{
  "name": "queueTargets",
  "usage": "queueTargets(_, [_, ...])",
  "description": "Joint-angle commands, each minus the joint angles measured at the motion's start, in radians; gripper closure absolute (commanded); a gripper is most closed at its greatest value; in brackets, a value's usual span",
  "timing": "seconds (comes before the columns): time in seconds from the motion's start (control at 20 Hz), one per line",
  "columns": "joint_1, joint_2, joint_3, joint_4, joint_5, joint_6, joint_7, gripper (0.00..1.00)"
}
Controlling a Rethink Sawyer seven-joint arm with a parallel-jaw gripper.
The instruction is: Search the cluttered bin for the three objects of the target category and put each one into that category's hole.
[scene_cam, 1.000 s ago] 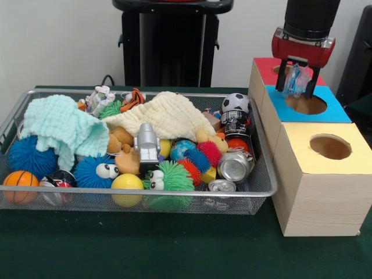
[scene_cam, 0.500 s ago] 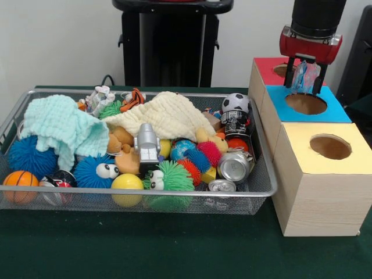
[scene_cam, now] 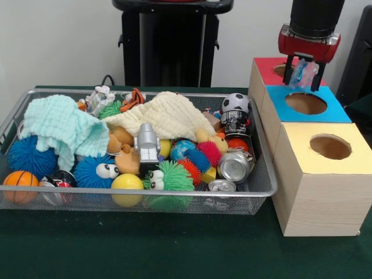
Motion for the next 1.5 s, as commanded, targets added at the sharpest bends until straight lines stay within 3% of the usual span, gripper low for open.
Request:
queueTargets(0.05, [-0.057, -0.002, 0.052, -0.072, 0.003, 0.174, 0.126, 0.00])
queueTargets(0.45, [-0.095, -0.024, 0.038, -0.189, -0.015, 0.344, 0.132, 0.00])
queueTargets(1.15, [-0.092, 0.009, 0.026, -0.364, -0.014, 0.518, 0.210, 0.00])
queueTargets(1.5, [-0.090, -0.005, 0.015, -0.367, -0.019, 0.539, 0.201, 0.00])
